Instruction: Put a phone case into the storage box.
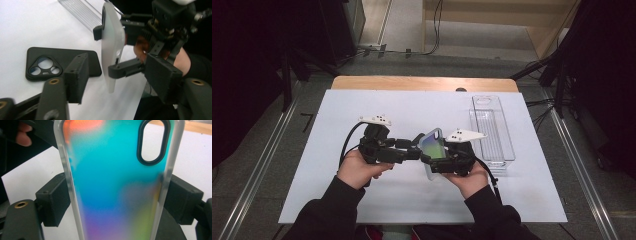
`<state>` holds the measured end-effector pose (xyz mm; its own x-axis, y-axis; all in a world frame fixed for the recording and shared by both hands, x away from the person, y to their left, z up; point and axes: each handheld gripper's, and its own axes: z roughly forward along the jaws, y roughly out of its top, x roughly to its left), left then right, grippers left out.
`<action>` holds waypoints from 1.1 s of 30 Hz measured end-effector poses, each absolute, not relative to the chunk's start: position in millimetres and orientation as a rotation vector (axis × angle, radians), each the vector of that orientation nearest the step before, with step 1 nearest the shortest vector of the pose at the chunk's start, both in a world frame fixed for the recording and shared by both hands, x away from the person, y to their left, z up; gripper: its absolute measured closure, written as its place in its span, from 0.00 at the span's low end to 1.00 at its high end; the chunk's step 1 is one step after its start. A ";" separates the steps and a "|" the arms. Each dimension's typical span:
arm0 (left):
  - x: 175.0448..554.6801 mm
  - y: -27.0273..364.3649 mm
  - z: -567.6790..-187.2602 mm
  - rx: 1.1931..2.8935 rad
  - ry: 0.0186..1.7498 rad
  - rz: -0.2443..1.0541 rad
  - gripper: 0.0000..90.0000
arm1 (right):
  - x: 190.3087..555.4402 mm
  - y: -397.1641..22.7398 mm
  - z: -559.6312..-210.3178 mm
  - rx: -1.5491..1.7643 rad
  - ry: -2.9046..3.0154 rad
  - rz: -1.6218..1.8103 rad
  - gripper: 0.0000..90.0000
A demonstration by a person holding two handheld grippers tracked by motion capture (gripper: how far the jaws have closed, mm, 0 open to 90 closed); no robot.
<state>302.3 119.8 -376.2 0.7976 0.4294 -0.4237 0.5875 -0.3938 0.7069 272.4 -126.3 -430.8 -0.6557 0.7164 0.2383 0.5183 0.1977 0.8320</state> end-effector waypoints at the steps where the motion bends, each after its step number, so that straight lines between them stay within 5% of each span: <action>1: 302.3 119.8 -376.2 2.046 0.755 -0.213 0.37 | 272.4 -126.3 -430.8 1.189 2.266 1.445 0.16; 15: 292.7 132.3 -412.6 2.144 0.605 -0.078 0.33 | 276.2 -143.8 -421.1 1.099 2.330 1.508 0.16; 33: 278.8 162.0 -453.2 2.156 0.715 -0.083 0.34 | 283.0 -158.7 -412.9 1.104 2.344 1.532 0.16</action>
